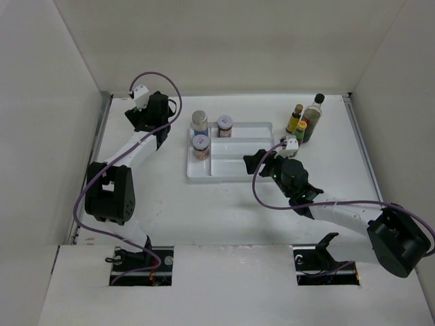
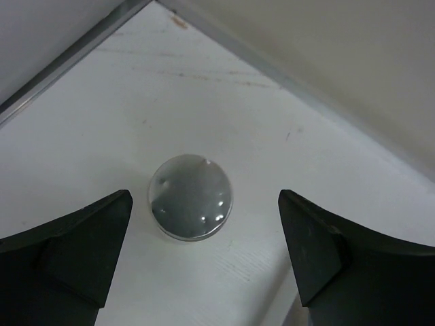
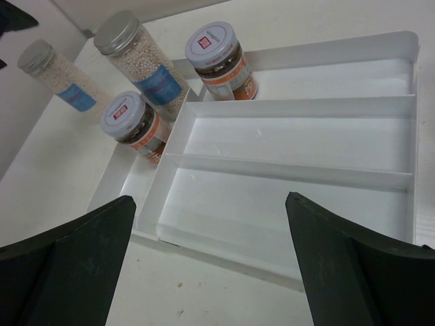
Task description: Organize the condiment bottles
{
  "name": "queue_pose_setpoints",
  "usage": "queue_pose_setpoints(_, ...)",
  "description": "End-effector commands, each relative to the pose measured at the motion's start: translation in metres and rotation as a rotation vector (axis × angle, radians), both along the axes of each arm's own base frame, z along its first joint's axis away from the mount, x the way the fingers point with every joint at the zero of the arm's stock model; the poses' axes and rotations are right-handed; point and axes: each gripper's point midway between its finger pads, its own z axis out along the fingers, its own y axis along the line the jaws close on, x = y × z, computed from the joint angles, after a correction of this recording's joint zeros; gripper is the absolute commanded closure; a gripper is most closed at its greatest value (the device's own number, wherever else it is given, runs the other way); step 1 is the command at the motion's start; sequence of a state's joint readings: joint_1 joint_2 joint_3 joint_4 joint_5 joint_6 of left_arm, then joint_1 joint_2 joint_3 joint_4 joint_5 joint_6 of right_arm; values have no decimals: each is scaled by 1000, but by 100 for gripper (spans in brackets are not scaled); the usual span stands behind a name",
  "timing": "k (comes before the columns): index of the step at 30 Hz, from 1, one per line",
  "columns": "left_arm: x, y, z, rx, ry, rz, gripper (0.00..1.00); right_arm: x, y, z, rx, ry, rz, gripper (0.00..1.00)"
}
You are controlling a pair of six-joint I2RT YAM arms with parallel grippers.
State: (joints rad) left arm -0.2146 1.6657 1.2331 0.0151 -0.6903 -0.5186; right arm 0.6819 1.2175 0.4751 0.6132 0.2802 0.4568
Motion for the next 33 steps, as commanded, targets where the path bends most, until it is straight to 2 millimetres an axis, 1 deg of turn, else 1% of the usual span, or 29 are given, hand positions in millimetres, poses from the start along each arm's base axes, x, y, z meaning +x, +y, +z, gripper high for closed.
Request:
queue_pose_setpoints(1, 5, 4, -1, -18, -6, 15, 10, 6, 4, 17, 39, -47, -10, 1)
queue_pose_setpoints(4, 12, 8, -12, -22, 18, 13, 10, 7, 4, 18, 35, -47, -11, 1)
queue_pose_setpoints(7, 16, 19, -20, -17, 35, 38, 10, 7, 4, 16, 37, -44, -11, 1)
queue_pose_setpoints(10, 19, 27, -25, -17, 40, 50, 14, 8, 4, 16, 31, -42, -11, 1)
queue_pose_setpoints(12, 21, 27, -27, -18, 44, 49, 22, 7, 4, 16, 36, -43, -10, 0)
queue_pose_setpoints(14, 24, 24, -29, -27, 44, 31, 36, 8, 4, 14, 32, -38, -11, 0)
queue_pose_setpoints(16, 24, 20, -23, -40, 23, 15, 49, 7, 4, 16, 34, -44, -11, 1)
queue_pose_setpoints(17, 23, 19, -15, -45, 2, 8, 53, 6, 3, 17, 40, -48, -11, 0)
queue_pose_setpoints(19, 20, 15, 10, -47, -56, -1, 57, 5, 2, 22, 54, -63, -12, 0)
queue_pose_setpoints(21, 14, 4, 51, -60, -155, -32, 58, 3, 0, 29, 69, -88, -11, 1)
queue_pose_setpoints(23, 5, -13, 103, -71, -275, -79, 58, -2, 0, 39, 91, -118, 3, 3)
queue_pose_setpoints(24, 0, -25, 127, -77, -330, -112, 58, -3, 0, 42, 97, -125, 7, 6)
queue_pose_setpoints(26, -9, -56, 168, -86, -412, -201, 58, -6, -1, 48, 108, -143, 13, 13)
queue_pose_setpoints(28, -19, -94, 196, -111, -463, -299, 59, -9, -4, 54, 113, -160, 9, 22)
queue_pose_setpoints(30, -26, -133, 213, -141, -499, -394, 59, -16, -11, 67, 143, -200, -1, 33)
queue_pose_setpoints(32, -34, -173, 221, -165, -516, -481, 59, -24, -23, 82, 182, -248, -26, 42)
queue_pose_setpoints(33, -38, -191, 223, -170, -521, -522, 60, -28, -31, 90, 204, -275, -45, 44)
